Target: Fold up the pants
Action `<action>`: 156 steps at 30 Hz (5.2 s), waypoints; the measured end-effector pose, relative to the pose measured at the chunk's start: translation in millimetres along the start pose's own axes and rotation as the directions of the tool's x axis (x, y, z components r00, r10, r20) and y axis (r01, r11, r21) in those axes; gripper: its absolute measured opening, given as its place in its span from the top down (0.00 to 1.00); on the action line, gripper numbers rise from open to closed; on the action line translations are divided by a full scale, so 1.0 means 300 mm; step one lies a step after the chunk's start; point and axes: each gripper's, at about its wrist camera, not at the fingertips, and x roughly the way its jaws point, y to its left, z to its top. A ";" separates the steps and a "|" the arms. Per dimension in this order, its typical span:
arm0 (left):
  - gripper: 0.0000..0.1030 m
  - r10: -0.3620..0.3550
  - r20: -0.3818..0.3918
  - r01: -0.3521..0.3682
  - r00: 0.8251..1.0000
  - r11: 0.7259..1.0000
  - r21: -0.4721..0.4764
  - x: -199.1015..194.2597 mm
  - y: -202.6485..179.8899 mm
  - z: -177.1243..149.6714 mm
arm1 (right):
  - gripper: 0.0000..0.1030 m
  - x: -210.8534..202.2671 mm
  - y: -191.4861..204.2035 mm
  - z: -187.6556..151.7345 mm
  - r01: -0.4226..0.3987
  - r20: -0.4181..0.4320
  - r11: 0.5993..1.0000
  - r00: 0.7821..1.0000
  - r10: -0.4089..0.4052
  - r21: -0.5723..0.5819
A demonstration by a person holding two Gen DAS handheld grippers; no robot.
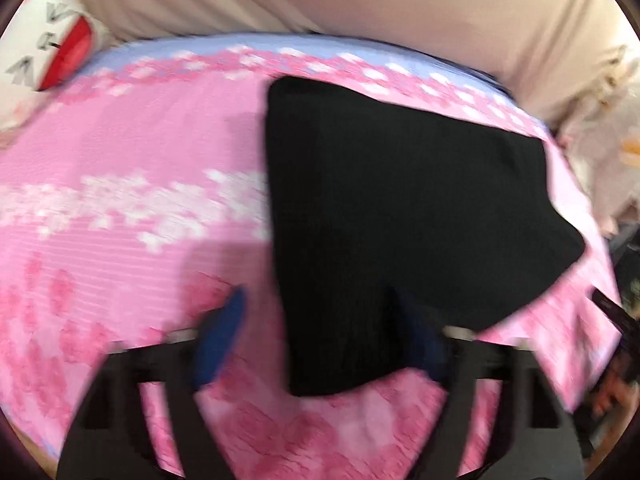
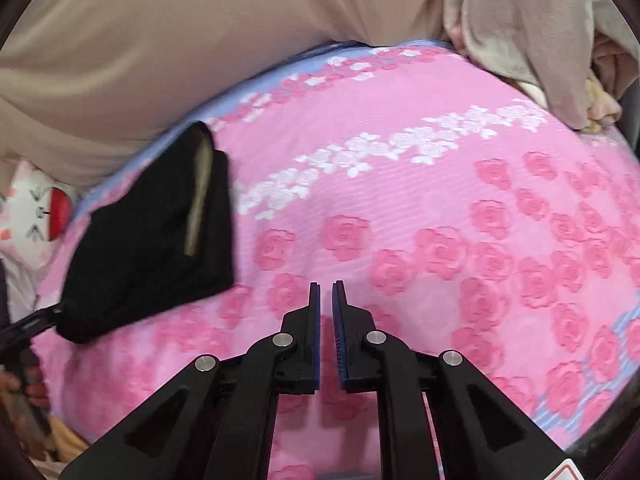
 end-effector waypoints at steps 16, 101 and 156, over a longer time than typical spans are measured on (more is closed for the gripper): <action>0.60 -0.172 -0.068 0.171 0.983 0.985 -0.023 0.036 -0.010 0.072 | 0.94 0.049 0.271 0.068 -0.173 0.001 0.973 0.985 0.175 -0.152; 0.05 0.193 0.157 -0.214 0.969 0.968 0.132 -0.064 -0.029 0.064 | 0.85 0.271 0.245 0.273 -0.044 -0.021 0.997 0.999 0.043 -0.062; 0.05 0.207 0.086 -0.219 0.974 0.961 0.167 -0.035 -0.168 -0.019 | 0.68 0.086 0.343 -0.073 -0.059 -0.008 0.954 0.998 0.059 -0.294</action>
